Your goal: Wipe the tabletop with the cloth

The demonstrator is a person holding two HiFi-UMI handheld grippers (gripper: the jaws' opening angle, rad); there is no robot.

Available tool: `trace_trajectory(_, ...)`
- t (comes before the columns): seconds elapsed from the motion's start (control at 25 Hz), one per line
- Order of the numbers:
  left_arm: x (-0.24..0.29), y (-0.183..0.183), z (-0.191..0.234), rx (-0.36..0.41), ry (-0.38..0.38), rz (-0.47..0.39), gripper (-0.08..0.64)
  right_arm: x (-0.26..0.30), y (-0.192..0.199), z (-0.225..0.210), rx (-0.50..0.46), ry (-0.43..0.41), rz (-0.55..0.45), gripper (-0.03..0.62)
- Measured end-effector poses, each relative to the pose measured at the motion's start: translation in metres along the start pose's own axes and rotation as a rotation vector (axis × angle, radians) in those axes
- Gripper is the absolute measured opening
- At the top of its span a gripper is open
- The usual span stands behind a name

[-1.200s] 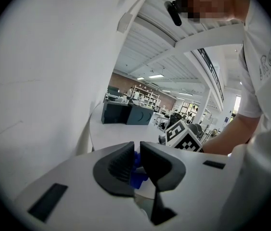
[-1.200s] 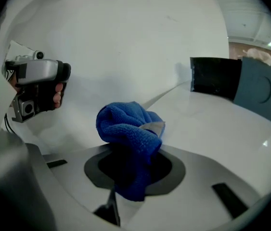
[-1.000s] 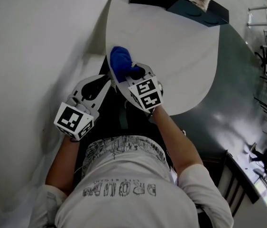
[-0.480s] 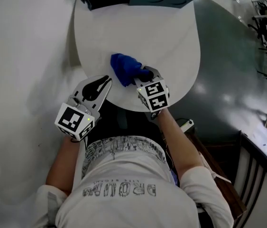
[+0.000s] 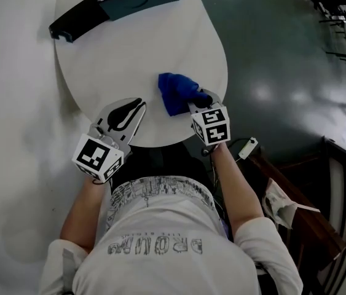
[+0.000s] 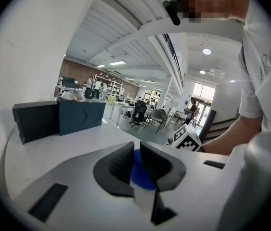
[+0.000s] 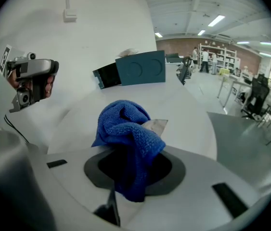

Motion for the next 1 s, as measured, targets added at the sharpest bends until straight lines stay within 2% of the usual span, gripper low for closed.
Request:
trace_trajectory(0.4, 0.038, -0.006, -0.028, 0.047, 0.090, 0.048, 0.054, -0.042, 0.047, -0.053, 0.114, 0.145, 0.025, 0.104)
trace_trajectory(0.76, 0.039, -0.008, -0.033, 0.061, 0.094, 0.052, 0.054, -0.046, 0.051, -0.056, 0.138, 0.154, 0.017, 0.103)
trace_trajectory(1.0, 0.029, -0.015, -0.034, 0.076, 0.075, 0.026, 0.054, -0.058, 0.038, -0.056, 0.138, 0.154, -0.025, 0.103)
Point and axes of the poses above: the fingertips, and each gripper's own axes: x forward along the fingers, z to its left, y out of its underside, the point moved 8 cm from there along -x, backward along the fingers, and after that the axes turned 12 degrees about -x, right-handed, at the moved point
